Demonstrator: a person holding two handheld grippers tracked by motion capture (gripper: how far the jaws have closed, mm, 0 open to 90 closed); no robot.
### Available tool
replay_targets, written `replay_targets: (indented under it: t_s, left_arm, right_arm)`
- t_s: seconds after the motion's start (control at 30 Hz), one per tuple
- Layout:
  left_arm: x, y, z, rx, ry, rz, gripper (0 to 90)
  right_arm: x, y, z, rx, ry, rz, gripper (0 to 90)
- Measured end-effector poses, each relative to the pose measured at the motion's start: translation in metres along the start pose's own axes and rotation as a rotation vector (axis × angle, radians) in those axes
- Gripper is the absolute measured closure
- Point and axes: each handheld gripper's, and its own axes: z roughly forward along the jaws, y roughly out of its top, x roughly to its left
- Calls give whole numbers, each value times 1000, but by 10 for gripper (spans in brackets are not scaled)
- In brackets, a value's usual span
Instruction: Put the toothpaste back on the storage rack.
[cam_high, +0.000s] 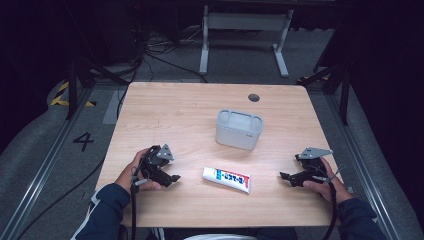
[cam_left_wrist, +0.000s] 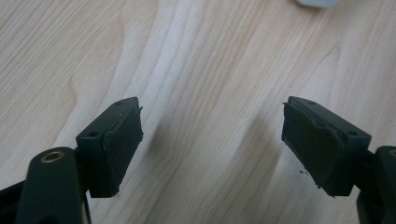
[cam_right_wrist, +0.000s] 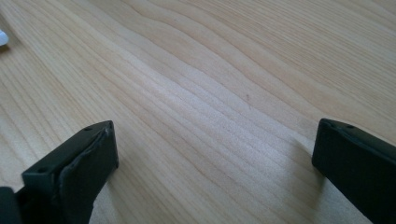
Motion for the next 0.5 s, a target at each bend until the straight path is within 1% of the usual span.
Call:
replay_targets:
  t_s: [0.07,0.2,0.3,0.33,0.37,0.4,0.43,0.5]
  left_arm:
    - [-4,7,0,4,-11,21,203]
    - [-9,21,0,-1,-28,78,202]
    - [-11,31,0,-6,-48,99,202]
    - [-12,36,0,-6,-48,119,202]
    - [-13,41,2,-4,-60,131,202]
    - [-13,41,2,-4,-60,131,202]
    - [-15,45,3,-1,-56,147,202]
    - [-17,52,6,5,-69,157,202]
  right_arm:
    - [0,-1,-1,0,-3,4,5]
    - [1,-2,-2,0,-10,7,5]
    - [1,-2,-2,0,-10,9,5]
    - [1,-2,-2,0,-10,9,5]
    - [1,-2,-2,0,-10,9,5]
    - [1,-2,-2,0,-10,9,5]
    - [1,-2,-2,0,-9,9,5]
    - [0,-2,-2,0,-8,8,5]
